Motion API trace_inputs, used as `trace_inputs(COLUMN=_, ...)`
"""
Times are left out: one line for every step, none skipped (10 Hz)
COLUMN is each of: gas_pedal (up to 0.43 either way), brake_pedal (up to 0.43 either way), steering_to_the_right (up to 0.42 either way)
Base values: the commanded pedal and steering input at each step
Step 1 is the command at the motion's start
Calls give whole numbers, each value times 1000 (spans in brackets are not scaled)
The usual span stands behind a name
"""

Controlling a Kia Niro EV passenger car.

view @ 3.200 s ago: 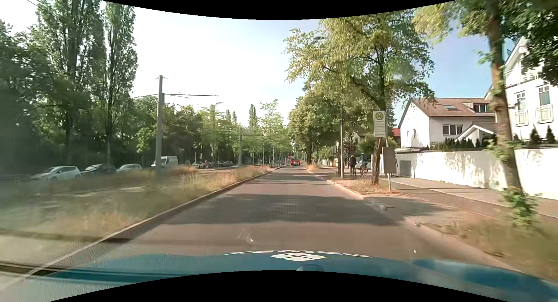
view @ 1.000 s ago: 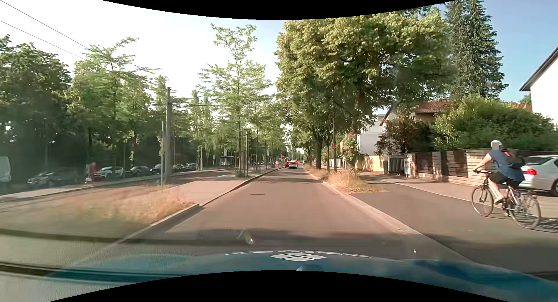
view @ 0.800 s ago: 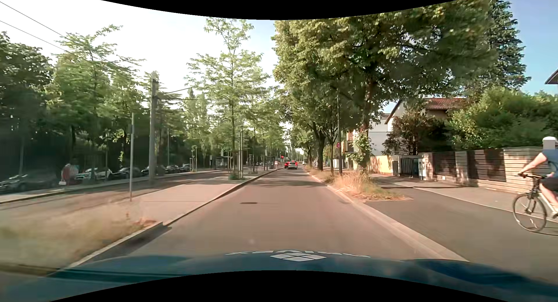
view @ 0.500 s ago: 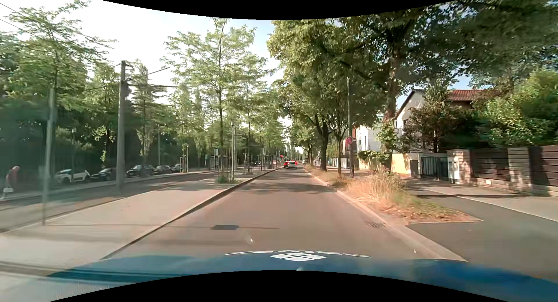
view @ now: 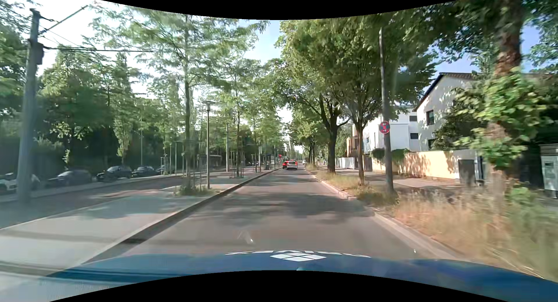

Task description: Follow the waypoints while adhering to traffic rules and regulations

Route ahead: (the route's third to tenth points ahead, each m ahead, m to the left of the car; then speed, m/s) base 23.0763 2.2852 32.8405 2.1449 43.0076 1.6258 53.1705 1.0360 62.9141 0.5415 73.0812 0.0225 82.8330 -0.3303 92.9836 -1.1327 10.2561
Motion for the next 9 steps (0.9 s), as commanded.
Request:
trace_inputs(gas_pedal=59, brake_pedal=0, steering_to_the_right=0)
trace_inputs(gas_pedal=59, brake_pedal=0, steering_to_the_right=0)
trace_inputs(gas_pedal=0, brake_pedal=0, steering_to_the_right=0)
trace_inputs(gas_pedal=0, brake_pedal=0, steering_to_the_right=0)
trace_inputs(gas_pedal=0, brake_pedal=0, steering_to_the_right=0)
trace_inputs(gas_pedal=0, brake_pedal=0, steering_to_the_right=-3)
trace_inputs(gas_pedal=0, brake_pedal=0, steering_to_the_right=-2)
trace_inputs(gas_pedal=0, brake_pedal=0, steering_to_the_right=-2)
trace_inputs(gas_pedal=0, brake_pedal=0, steering_to_the_right=-2)
